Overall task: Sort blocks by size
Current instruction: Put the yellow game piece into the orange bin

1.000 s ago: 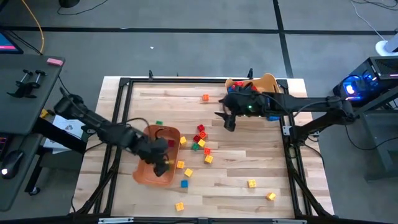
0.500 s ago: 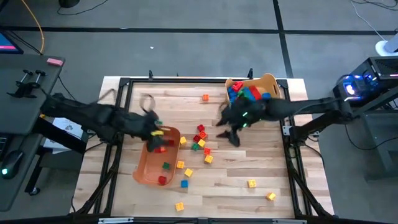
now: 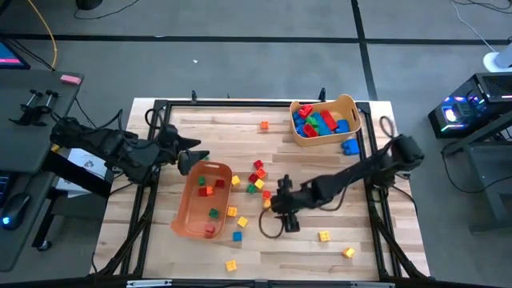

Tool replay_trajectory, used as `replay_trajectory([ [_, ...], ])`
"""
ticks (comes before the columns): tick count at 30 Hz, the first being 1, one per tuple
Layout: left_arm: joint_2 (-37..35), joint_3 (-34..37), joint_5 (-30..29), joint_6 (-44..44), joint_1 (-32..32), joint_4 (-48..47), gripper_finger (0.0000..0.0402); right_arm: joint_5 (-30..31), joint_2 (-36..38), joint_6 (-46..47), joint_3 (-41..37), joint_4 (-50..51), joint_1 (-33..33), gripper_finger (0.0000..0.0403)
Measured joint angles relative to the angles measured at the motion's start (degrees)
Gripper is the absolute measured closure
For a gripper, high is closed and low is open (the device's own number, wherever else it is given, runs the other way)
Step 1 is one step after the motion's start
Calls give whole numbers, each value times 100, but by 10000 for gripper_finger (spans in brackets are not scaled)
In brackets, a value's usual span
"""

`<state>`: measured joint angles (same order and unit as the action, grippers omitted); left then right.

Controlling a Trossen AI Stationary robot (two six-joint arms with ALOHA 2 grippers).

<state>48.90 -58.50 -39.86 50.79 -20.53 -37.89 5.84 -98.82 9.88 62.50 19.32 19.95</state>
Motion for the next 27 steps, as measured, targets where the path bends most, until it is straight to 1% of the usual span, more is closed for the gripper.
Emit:
replay_trajectory([
  [5, 7, 0, 81, -3, 0, -7, 76, 717, -576, 953, 287, -138, 213, 151],
  [9, 5, 1, 109, -127, 0, -124, 76, 1234, -840, 1739, 510, -134, 234, 151],
  [14, 5, 2, 431, -296, 0, -268, 76, 1330, -1022, 2455, 586, -109, 235, 151],
  [19, 5, 2, 647, -305, 0, -392, 76, 1402, -1175, 2870, 586, 61, 233, 151],
  [27, -9, 2, 654, -353, 0, -638, 76, 1437, -1459, 2900, 586, 0, 220, 151],
])
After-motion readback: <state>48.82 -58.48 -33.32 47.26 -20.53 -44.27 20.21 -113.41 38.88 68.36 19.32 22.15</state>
